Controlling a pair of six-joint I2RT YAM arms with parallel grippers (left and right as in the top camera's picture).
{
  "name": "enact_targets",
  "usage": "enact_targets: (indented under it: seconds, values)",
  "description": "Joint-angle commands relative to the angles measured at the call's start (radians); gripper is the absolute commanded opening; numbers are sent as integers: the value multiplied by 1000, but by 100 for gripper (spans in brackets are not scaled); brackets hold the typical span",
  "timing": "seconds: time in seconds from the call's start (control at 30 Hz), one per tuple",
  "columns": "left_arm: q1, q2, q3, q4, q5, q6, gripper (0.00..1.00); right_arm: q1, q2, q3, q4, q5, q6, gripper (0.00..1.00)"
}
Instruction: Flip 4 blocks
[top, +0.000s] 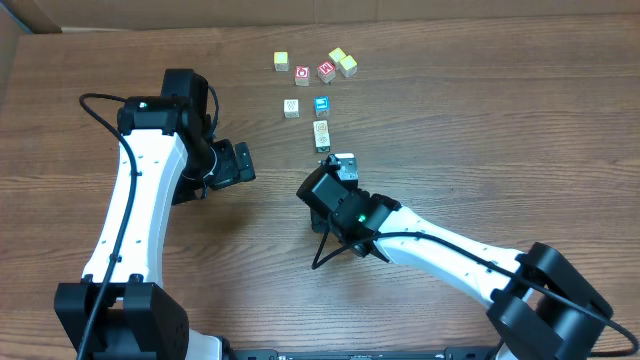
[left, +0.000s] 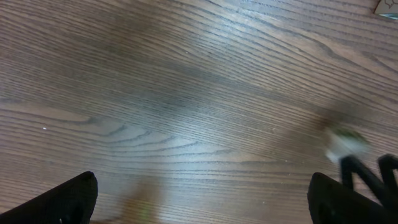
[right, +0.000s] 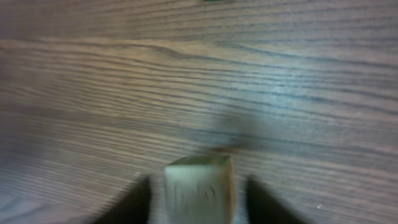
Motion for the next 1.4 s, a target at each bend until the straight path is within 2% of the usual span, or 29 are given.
enact_targets:
  seconds: [0.0, 0.03, 0.2, 0.4, 0.6, 0.87, 1.13, 1.37]
  values:
    - [-2, -10, 22, 1, -11, -18, 100, -2, 31, -5, 4, 33, -3, 80]
    - [-2, -10, 22, 1, -11, -18, 100, -2, 32, -5, 4, 34, -3, 82]
    - [-2, -10, 22, 1, -11, -18, 100, -2, 32, -5, 2, 33, -2, 82]
    - [-2, -10, 22, 1, -11, -18, 100, -2, 32, -5, -25, 36, -3, 77]
    - [-2, -10, 22, 0, -11, -18, 100, -18, 32, -5, -45, 116, -2, 77]
    - [-2, -10, 22, 1, -11, -18, 100, -71, 34, -6, -82, 65, -2, 78]
    - [-2, -10, 22, 1, -11, -18, 100, -75, 40, -19, -68, 14, -3, 65]
    - [-2, -10, 22, 1, -10, -18, 100, -76, 60, -24, -64, 18, -18, 64]
